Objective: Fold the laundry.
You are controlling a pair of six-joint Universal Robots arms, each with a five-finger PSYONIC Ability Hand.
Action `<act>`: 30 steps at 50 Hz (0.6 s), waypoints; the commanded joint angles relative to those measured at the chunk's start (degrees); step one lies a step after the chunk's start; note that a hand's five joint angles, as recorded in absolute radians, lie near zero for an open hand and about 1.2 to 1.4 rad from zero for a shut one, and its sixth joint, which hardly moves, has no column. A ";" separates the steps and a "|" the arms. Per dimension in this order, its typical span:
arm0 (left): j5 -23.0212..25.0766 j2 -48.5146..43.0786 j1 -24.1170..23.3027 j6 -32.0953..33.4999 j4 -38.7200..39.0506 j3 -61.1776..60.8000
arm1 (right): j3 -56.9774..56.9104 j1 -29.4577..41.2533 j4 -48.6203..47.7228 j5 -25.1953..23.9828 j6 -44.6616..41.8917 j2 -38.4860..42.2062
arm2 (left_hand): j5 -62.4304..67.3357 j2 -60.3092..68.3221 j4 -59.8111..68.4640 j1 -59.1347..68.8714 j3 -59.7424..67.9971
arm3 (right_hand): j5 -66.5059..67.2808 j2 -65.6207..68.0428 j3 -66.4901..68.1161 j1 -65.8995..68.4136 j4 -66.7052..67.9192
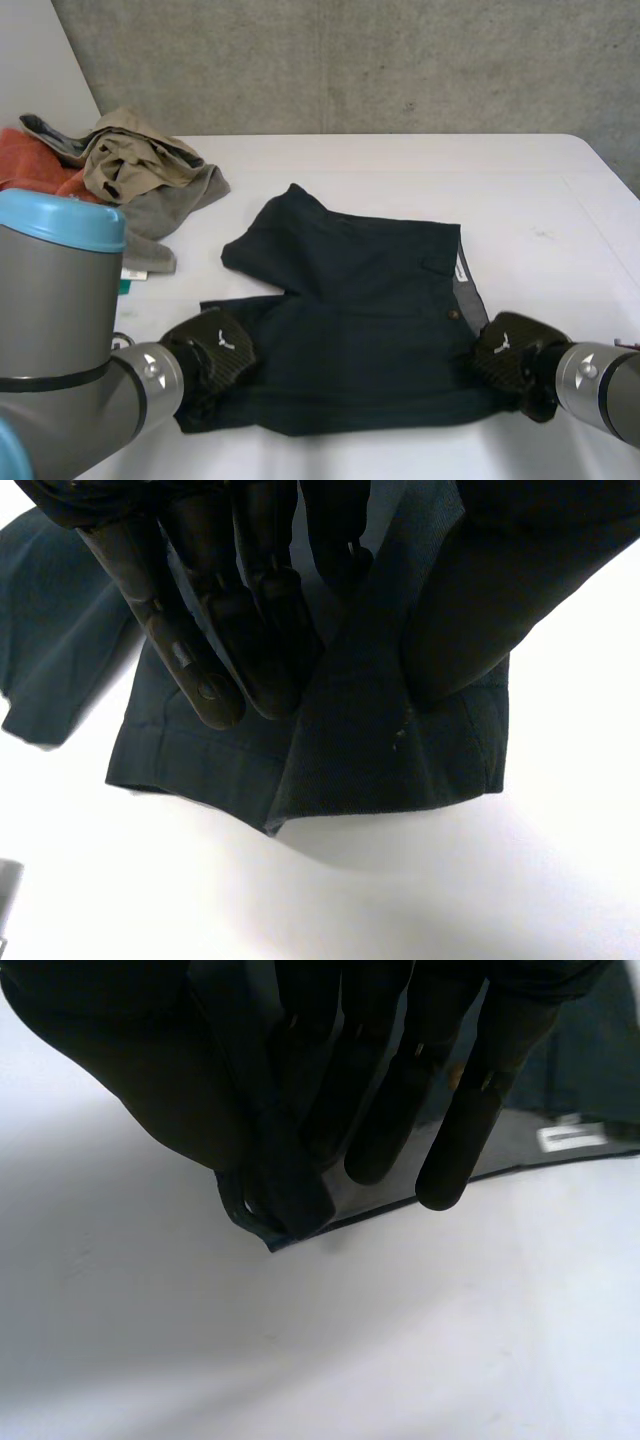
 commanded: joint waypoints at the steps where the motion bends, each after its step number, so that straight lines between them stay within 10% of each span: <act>1: -0.94 -2.08 -0.94 -3.14 5.49 3.66 | -2.10 1.31 -4.79 0.90 6.07 2.35 | 13.64 11.69 11.42 13.38 11.98 | 13.68 12.71 11.89 16.43 11.55; 10: -11.76 -13.94 -0.51 -3.24 19.90 21.14 | -13.26 4.65 -18.15 7.84 21.53 9.64 | 13.64 11.69 11.42 13.38 11.98 | 13.68 12.71 11.89 16.43 11.55; 30: -10.09 -49.36 0.46 2.48 24.22 71.94 | -39.89 9.40 -44.52 17.42 29.11 36.27 | 13.64 11.69 11.42 13.38 11.98 | 13.68 12.71 11.89 16.43 11.55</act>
